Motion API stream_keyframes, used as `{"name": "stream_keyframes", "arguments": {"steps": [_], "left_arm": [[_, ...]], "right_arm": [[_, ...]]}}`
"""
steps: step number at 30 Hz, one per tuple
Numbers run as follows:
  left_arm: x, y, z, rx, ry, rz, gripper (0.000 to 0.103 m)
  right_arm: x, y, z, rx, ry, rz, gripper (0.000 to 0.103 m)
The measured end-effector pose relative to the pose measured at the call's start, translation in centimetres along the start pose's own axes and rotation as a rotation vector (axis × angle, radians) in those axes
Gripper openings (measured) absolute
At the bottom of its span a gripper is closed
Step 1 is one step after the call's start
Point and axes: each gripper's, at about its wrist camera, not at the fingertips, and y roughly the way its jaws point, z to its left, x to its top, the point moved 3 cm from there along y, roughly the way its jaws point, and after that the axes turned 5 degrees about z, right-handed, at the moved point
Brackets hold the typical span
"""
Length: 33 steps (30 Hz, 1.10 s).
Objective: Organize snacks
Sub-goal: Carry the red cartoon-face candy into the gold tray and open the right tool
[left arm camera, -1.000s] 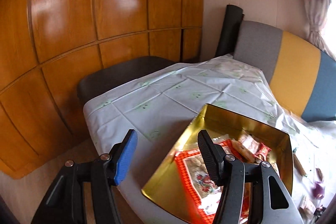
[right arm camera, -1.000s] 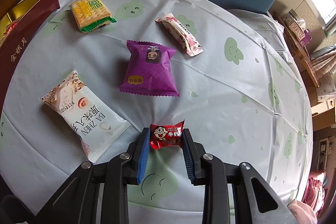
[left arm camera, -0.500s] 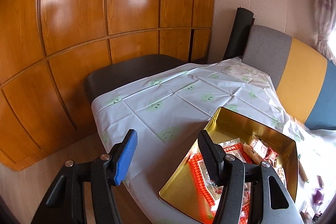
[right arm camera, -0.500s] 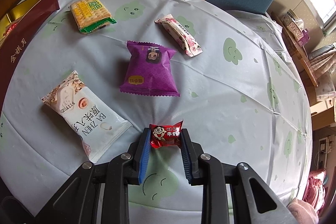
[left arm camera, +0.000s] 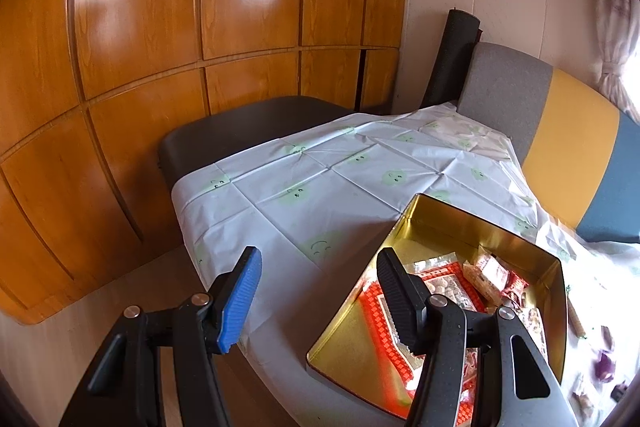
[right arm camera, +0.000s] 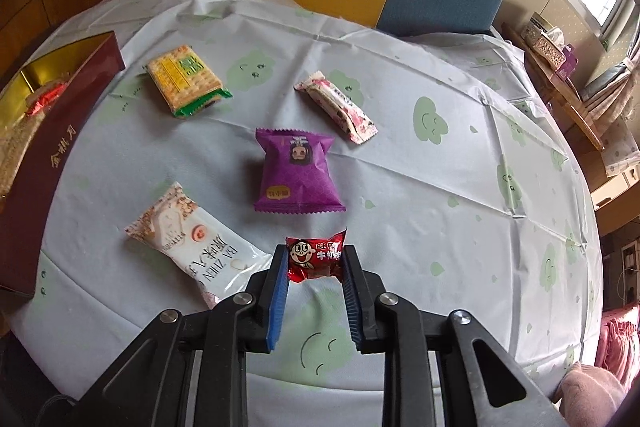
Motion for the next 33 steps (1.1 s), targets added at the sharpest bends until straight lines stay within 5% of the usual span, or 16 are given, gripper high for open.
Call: {"name": "stream_keyframes", "arguments": {"steps": [10,19,27,33], "left_arm": [[-1.2,0.7,-0.8,-0.034,0.039,0.044,0.061],[-2.1,2.0,-1.1,-0.043,0.064,0.079,0.061],[-2.4,3.2,-2.0,-0.047,0.092,0.102,0.061],[-2.6,3.7,-2.1,-0.035,0.101,0.112,0.061]], "right_arm": [[2.1,-7.9,9.7,0.2,-0.167,-0.183,0.025],[2.3,-9.8,21.2,0.406,-0.345,-0.196,0.026],[0.9,-6.2,26.8,0.407,-0.381,-0.068,0.036],[0.6,-7.1,27.2,0.321,-0.369,-0.13,0.042]]}}
